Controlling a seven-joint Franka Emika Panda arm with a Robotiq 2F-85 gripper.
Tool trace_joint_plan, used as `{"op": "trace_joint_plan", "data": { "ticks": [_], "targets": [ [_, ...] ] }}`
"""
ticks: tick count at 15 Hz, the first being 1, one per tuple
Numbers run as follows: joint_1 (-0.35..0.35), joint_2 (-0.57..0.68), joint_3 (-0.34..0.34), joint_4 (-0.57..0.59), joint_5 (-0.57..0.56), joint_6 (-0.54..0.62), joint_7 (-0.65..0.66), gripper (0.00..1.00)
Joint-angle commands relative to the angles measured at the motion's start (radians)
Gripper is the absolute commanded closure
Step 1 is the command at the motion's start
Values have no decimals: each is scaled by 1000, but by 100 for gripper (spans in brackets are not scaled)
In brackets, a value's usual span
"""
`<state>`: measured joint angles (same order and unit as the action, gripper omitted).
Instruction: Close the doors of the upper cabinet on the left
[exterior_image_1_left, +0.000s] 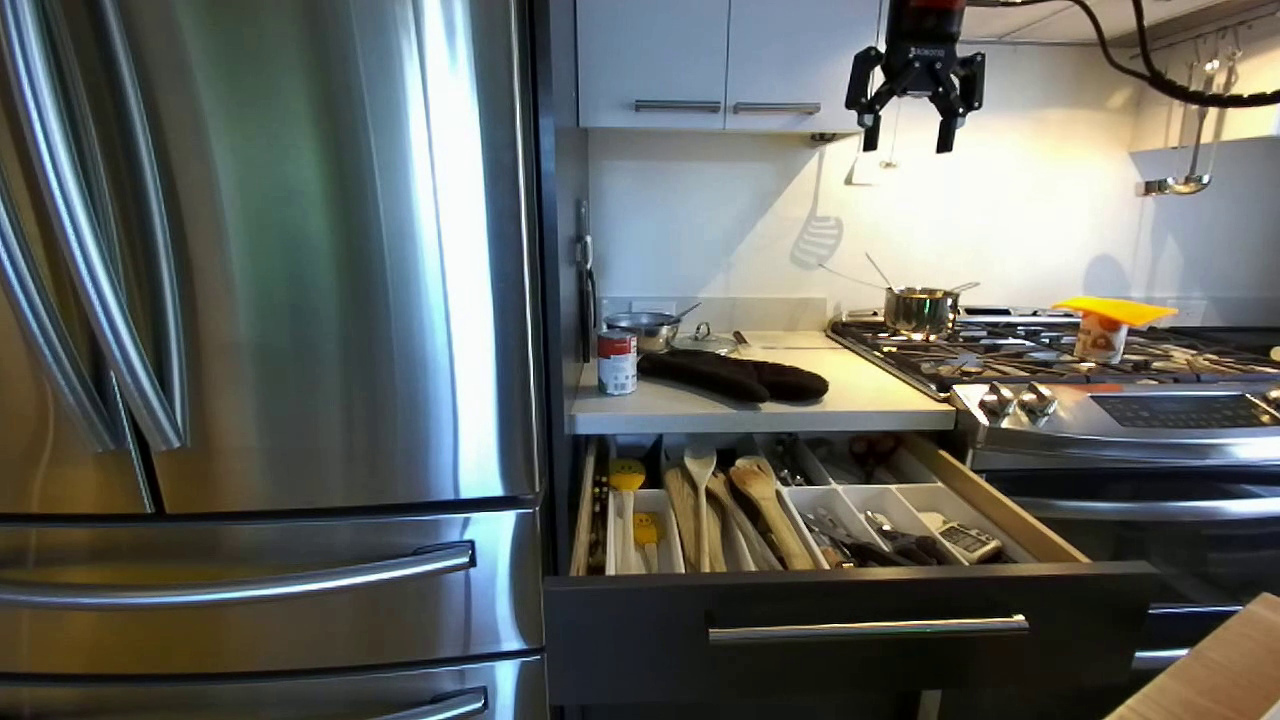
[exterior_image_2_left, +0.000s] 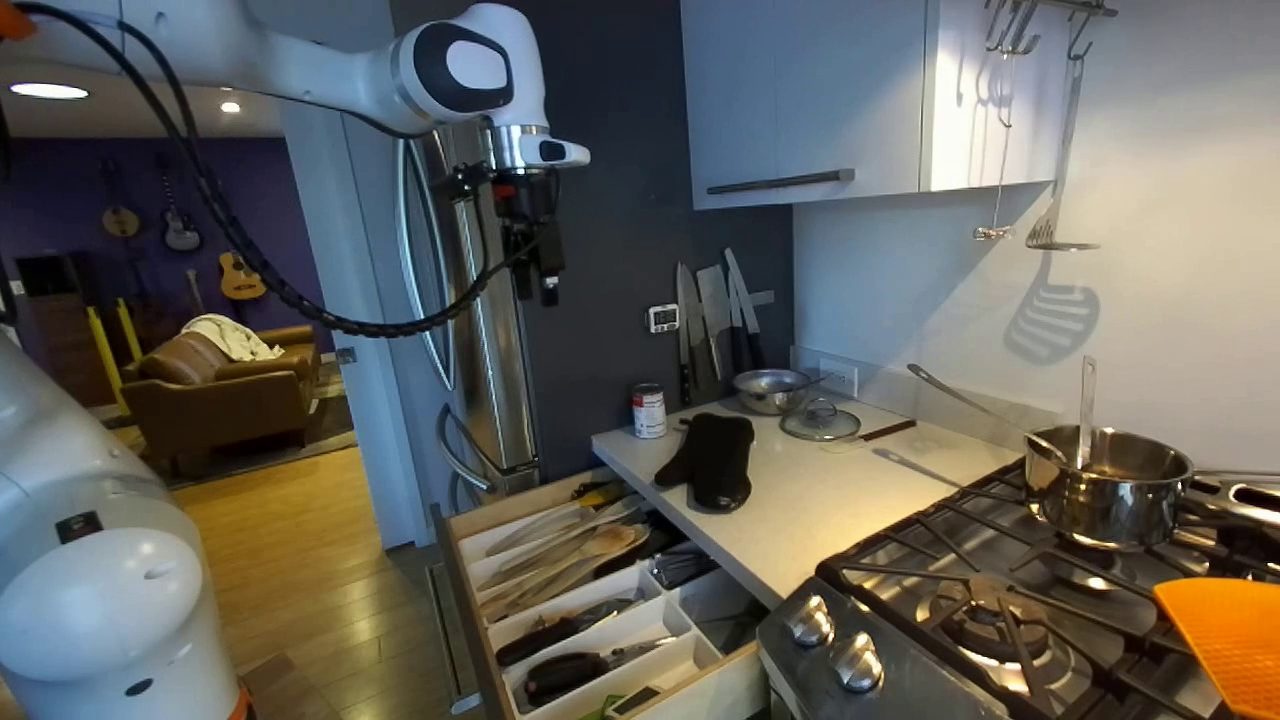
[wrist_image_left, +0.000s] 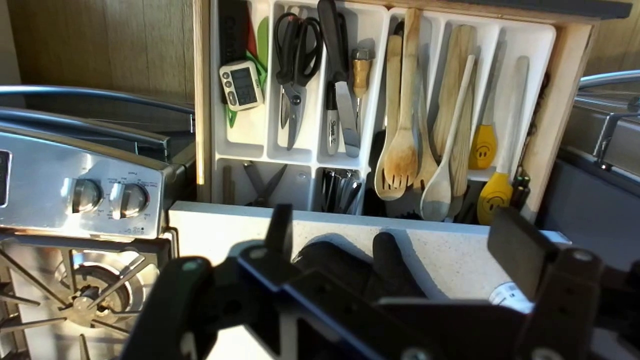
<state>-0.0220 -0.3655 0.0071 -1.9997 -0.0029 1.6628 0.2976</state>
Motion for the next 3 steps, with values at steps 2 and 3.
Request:
{"op": "trace_joint_plan", "data": {
  "ticks": [2, 3],
  "targets": [
    [-11, -1, 8, 2, 3, -2, -3, 0],
    [-11, -1, 8, 2, 3, -2, -3, 0]
  ]
}}
